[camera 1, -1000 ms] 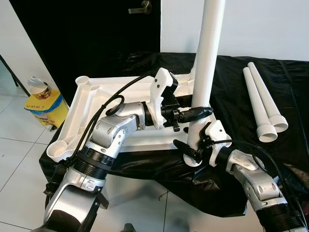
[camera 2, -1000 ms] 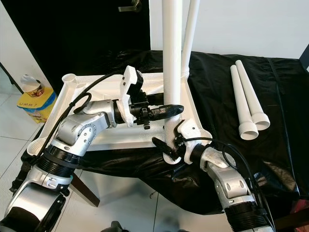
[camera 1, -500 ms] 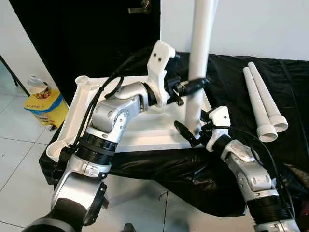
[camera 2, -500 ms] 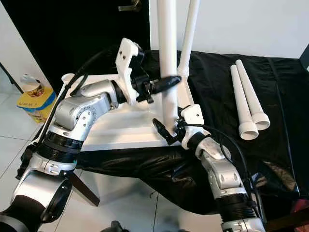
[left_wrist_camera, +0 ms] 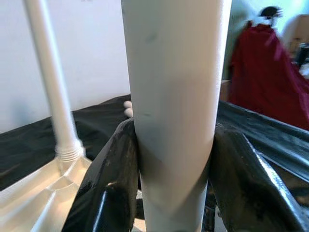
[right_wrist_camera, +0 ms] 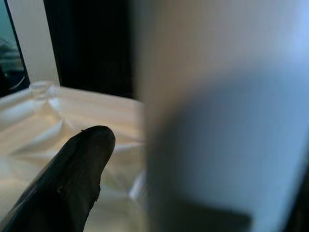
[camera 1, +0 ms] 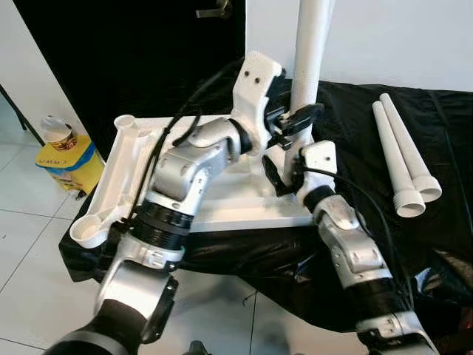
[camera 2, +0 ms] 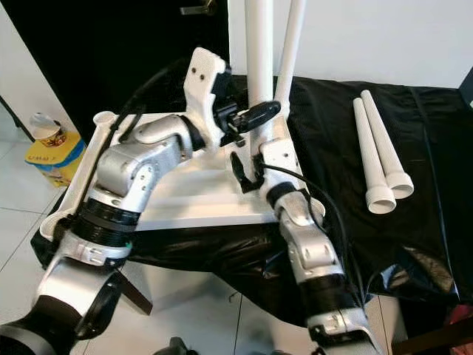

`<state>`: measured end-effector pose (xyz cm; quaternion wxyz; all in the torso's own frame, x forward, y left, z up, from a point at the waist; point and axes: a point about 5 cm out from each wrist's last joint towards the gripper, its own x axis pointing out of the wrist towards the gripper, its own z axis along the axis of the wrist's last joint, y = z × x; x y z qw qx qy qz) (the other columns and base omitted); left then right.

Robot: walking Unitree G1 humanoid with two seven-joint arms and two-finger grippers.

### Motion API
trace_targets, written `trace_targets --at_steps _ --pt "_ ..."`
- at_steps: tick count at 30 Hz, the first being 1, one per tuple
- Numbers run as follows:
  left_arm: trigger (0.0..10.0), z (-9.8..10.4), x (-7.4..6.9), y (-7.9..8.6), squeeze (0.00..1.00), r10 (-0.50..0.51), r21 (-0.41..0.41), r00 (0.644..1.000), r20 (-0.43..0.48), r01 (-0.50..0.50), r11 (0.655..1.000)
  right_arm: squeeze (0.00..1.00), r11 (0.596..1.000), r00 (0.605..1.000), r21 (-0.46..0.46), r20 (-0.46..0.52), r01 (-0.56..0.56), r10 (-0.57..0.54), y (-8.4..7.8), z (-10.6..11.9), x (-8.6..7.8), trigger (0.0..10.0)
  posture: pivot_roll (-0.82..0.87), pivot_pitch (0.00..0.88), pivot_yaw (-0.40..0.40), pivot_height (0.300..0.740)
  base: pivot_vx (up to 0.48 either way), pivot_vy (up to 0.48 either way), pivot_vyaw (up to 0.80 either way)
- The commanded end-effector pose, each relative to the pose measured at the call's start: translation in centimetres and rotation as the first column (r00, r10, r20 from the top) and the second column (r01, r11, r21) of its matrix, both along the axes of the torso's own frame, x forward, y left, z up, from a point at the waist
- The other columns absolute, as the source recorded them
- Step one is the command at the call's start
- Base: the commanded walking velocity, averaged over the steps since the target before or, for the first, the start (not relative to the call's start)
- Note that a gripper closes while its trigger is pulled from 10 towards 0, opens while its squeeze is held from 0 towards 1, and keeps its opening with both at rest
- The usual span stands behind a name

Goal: Building children table

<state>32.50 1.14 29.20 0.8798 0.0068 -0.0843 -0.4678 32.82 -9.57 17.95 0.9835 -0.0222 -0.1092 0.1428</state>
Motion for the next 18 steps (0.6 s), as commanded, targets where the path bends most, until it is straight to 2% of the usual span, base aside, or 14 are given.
trace_targets --at_steps 1,4,11,12,15,16,17,18 --pt "10.0 1.0 0.0 -0.1 0.00 0.053 -0.012 0.998 0.029 -0.053 0.999 0.00 0.999 0.999 -0.007 -0.006 0.032 -0.032 0.2 -0.1 0.4 10.0 -0.01 0.022 0.008 0.740 0.000 0.000 0.00" --pt "10.0 1.4 -0.4 -0.6 0.00 0.052 -0.036 0.998 0.030 -0.050 0.998 0.00 0.999 0.999 -0.015 -0.001 0.042 -0.042 0.4 0.0 0.6 10.0 0.00 0.020 0.004 0.740 0.000 0.000 0.00" --pt "10.0 1.6 -0.7 -1.3 0.00 0.036 -0.035 0.999 0.039 -0.035 0.999 0.00 0.999 0.999 -0.012 0.001 0.053 -0.053 0.4 0.2 0.9 10.0 0.01 0.019 0.004 0.740 0.000 0.000 0.00" --pt "10.0 1.6 -0.8 -1.5 0.00 0.030 -0.034 0.999 0.044 -0.029 0.999 0.00 0.998 0.998 -0.009 0.001 0.059 -0.059 0.4 0.2 1.0 6.2 0.01 0.020 0.004 0.740 0.000 0.000 0.00" --pt "10.0 1.7 -0.9 -1.6 0.00 0.027 -0.033 0.999 0.047 -0.025 0.999 0.00 0.998 0.998 -0.007 0.000 0.063 -0.063 0.4 0.2 1.1 6.2 0.01 0.020 0.004 0.740 0.000 0.000 0.00" --pt "10.0 1.7 -0.9 -1.8 0.00 0.027 -0.034 0.998 0.049 -0.025 0.999 0.00 0.997 0.998 -0.006 0.000 0.071 -0.071 0.4 0.2 1.1 2.0 0.00 0.021 0.006 0.740 0.000 0.000 0.00" --pt "10.0 1.7 -0.9 -1.8 0.00 0.027 -0.034 0.998 0.049 -0.025 0.999 0.00 0.997 0.998 -0.006 0.000 0.071 -0.071 0.4 0.2 1.1 2.0 0.00 0.021 0.006 0.740 0.000 0.000 0.00" --pt "10.0 1.8 -1.0 -1.9 0.00 0.026 -0.035 0.998 0.051 -0.025 0.999 0.00 0.997 0.997 -0.001 -0.002 0.075 -0.075 0.4 0.2 1.2 0.0 0.00 0.022 0.007 0.740 0.000 0.000 0.00"
